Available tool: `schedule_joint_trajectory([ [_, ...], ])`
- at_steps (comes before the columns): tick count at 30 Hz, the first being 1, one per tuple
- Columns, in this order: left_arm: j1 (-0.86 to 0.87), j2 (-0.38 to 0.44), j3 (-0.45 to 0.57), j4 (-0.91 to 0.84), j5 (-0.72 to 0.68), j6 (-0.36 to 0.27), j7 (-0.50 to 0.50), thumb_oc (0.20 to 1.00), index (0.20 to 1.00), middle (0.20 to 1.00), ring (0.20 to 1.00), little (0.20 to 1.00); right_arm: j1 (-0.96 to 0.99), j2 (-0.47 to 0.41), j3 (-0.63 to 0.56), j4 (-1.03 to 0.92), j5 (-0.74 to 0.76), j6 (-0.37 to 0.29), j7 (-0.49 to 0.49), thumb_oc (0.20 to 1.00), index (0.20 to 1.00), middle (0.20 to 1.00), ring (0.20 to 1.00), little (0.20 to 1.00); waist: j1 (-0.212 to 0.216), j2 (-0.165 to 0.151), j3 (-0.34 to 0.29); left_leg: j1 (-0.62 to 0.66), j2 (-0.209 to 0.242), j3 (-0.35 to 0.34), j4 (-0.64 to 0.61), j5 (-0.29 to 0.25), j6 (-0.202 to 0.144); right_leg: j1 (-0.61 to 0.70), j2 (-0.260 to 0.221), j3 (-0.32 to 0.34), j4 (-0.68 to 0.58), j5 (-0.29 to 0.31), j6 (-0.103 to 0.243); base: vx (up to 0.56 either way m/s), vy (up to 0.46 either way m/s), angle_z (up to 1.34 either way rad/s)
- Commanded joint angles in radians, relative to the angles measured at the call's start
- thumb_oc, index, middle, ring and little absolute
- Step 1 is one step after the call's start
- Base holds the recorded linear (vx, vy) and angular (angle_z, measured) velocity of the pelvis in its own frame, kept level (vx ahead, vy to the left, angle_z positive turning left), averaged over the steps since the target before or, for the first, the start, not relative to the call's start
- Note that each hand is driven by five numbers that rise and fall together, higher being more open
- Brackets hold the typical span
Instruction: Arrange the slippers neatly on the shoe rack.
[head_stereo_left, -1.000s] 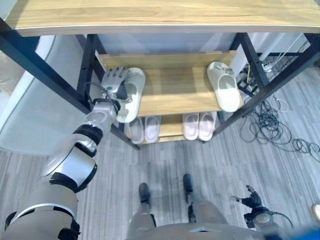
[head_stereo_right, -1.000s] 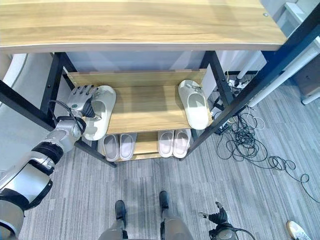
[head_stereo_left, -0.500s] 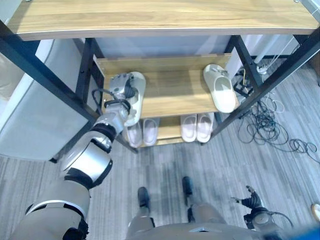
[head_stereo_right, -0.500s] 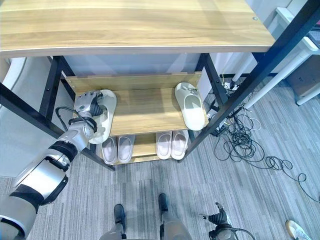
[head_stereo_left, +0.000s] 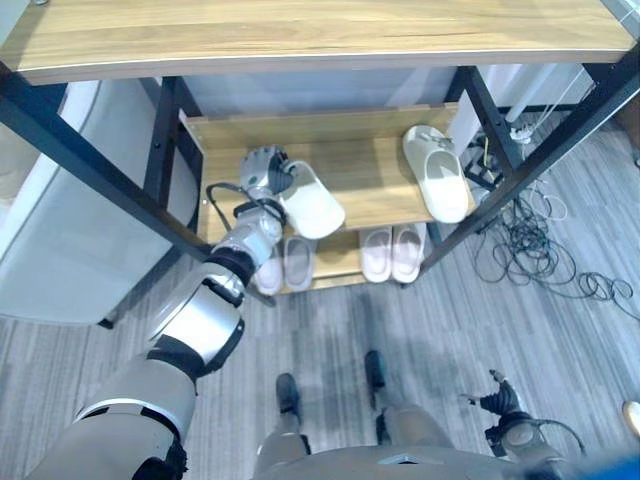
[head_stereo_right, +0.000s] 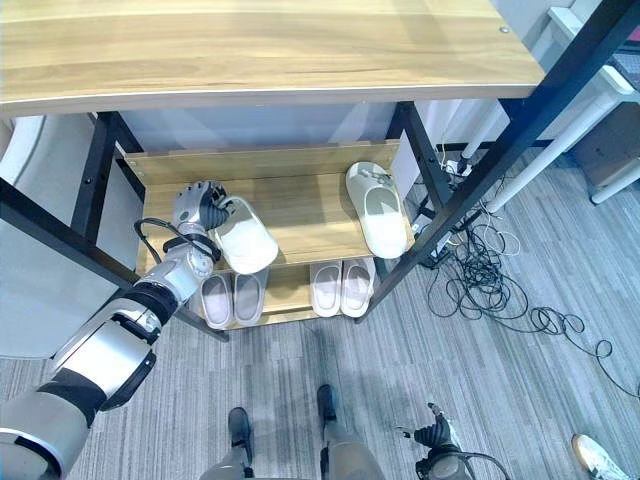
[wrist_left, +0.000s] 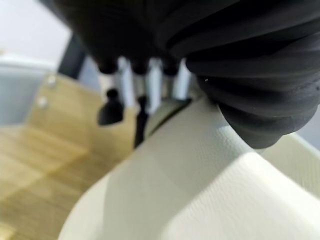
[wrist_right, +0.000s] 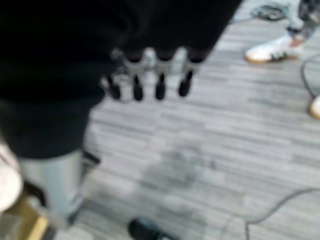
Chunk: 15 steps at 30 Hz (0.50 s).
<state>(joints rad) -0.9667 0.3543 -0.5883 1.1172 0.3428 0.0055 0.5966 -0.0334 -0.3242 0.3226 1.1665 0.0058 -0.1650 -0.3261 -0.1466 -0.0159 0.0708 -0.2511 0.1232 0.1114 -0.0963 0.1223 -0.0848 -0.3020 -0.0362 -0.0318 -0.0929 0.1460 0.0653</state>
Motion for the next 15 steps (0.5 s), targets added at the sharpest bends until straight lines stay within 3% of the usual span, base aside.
schedule_joint_trajectory([
  [1,-0.097,0.001,0.028,-0.058,0.045,-0.032,0.033,0.2,0.2,0.2,0.2,0.2,-0.063,-0.079,0.0,-0.016,-0.004,0.002,-0.038,1.0,1.0,1.0,1.0,1.0,0.001,0.025,0.122,0.007,-0.009,-0.054,0.009,-0.044,-0.01,-0.027,-0.023,-0.026,0.083,-0.113,0.05,0.01,-0.072,-0.08],
  [7,-0.096,0.043,0.029,-0.226,0.16,-0.016,0.162,0.2,0.2,0.2,0.2,0.2,-0.086,-0.087,0.014,-0.005,-0.012,-0.012,-0.062,1.0,1.0,1.0,1.0,1.0,-0.004,0.031,0.152,-0.006,0.002,-0.035,0.009,-0.038,-0.015,-0.057,-0.015,-0.009,0.092,-0.112,0.048,0.0,-0.062,-0.1],
  [15,-0.117,0.002,0.03,-0.217,0.168,-0.004,0.192,0.2,0.2,0.2,0.2,0.2,-0.102,-0.089,0.015,0.005,-0.016,-0.016,-0.089,1.0,1.0,1.0,1.0,1.0,-0.019,0.054,0.169,-0.005,0.014,0.004,0.009,-0.038,-0.018,-0.094,-0.006,0.024,0.112,-0.115,0.043,0.01,-0.033,-0.19],
])
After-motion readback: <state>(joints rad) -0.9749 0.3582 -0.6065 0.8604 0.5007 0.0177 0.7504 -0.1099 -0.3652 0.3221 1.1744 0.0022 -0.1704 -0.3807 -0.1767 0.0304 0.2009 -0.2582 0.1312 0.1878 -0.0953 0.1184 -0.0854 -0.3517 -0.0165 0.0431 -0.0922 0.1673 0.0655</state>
